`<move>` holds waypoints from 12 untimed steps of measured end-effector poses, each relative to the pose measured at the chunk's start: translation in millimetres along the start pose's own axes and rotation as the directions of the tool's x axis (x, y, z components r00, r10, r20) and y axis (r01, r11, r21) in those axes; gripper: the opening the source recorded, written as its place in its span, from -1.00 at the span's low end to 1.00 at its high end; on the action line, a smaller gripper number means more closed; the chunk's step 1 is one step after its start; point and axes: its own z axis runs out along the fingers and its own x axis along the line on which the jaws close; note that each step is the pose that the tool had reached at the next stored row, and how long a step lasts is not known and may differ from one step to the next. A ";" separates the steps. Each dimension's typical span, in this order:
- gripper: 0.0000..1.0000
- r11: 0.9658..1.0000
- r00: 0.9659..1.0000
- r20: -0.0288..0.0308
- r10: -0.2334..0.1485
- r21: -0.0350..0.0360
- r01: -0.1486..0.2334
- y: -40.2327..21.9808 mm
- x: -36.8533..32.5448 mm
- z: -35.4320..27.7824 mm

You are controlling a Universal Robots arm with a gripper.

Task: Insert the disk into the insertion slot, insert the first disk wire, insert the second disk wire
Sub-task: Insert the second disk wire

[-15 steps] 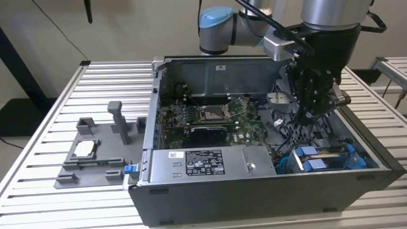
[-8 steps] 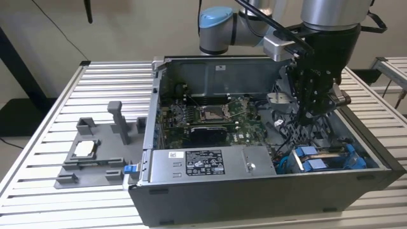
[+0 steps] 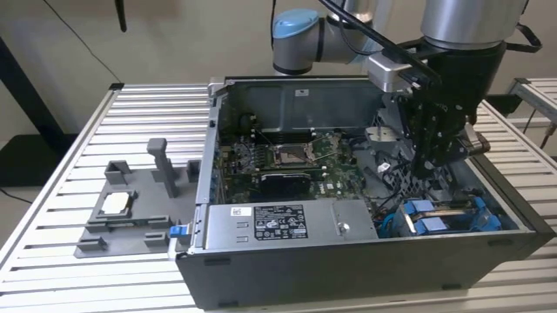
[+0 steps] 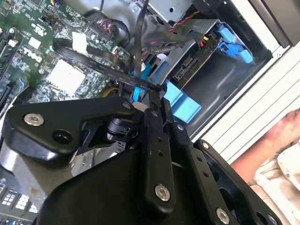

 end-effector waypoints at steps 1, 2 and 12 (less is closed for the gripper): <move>-0.69 1.000 1.000 0.004 0.001 0.000 -0.001 -0.5 1.9 0.8; -0.69 1.000 1.000 0.010 0.001 0.001 -0.001 -1.0 3.8 1.7; -0.69 1.000 0.998 0.062 0.007 -0.016 -0.006 -4.3 23.7 7.2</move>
